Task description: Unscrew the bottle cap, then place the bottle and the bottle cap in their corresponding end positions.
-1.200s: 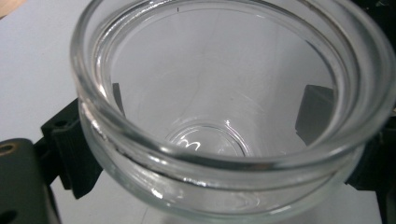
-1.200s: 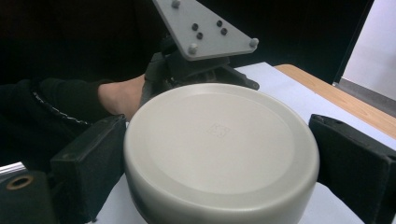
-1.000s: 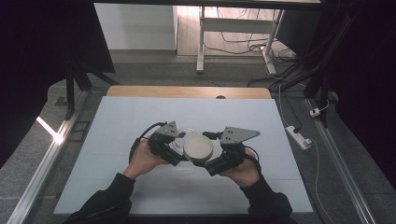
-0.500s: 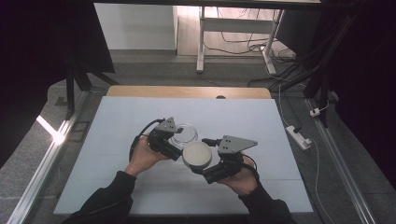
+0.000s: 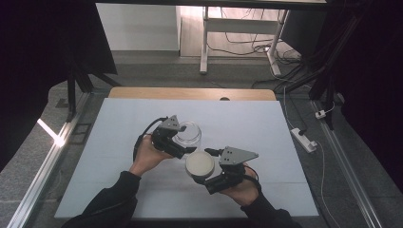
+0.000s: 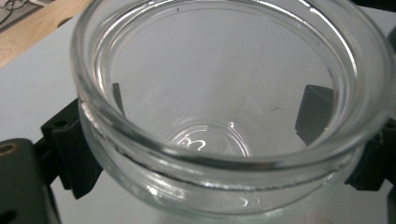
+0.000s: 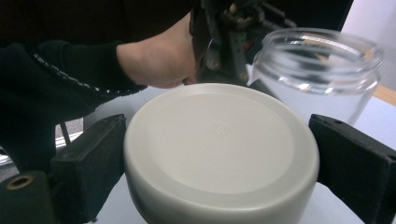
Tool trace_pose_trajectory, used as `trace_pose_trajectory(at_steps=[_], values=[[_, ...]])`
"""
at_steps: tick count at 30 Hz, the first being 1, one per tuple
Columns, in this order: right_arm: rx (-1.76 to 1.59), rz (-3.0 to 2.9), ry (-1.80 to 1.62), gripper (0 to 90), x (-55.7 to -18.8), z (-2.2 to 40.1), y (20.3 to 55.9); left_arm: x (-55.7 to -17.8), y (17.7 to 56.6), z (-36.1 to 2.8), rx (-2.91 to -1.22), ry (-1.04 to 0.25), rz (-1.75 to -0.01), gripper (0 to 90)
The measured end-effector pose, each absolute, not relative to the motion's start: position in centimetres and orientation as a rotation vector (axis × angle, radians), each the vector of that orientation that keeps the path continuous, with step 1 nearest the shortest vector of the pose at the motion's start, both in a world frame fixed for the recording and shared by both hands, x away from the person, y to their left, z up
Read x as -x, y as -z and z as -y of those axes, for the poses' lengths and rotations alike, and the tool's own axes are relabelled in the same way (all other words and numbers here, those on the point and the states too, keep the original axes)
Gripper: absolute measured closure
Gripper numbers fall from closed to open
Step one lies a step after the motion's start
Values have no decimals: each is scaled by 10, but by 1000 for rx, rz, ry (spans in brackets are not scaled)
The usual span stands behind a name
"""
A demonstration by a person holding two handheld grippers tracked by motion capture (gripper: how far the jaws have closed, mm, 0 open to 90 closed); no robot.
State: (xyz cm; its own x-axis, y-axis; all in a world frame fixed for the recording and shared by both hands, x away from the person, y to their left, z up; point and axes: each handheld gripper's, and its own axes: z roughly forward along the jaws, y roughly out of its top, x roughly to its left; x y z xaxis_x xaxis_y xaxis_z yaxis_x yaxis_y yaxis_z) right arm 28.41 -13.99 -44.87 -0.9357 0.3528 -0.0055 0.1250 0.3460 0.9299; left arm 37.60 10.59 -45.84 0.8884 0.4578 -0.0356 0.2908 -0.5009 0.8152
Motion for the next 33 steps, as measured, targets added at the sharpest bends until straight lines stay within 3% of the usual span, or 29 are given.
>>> trace_pose_trajectory(at_steps=[33], values=[[-502, -2475, -1512, 69, -299, 128, 500, -413, 474, -98, -2117, -267, -608, 74]])
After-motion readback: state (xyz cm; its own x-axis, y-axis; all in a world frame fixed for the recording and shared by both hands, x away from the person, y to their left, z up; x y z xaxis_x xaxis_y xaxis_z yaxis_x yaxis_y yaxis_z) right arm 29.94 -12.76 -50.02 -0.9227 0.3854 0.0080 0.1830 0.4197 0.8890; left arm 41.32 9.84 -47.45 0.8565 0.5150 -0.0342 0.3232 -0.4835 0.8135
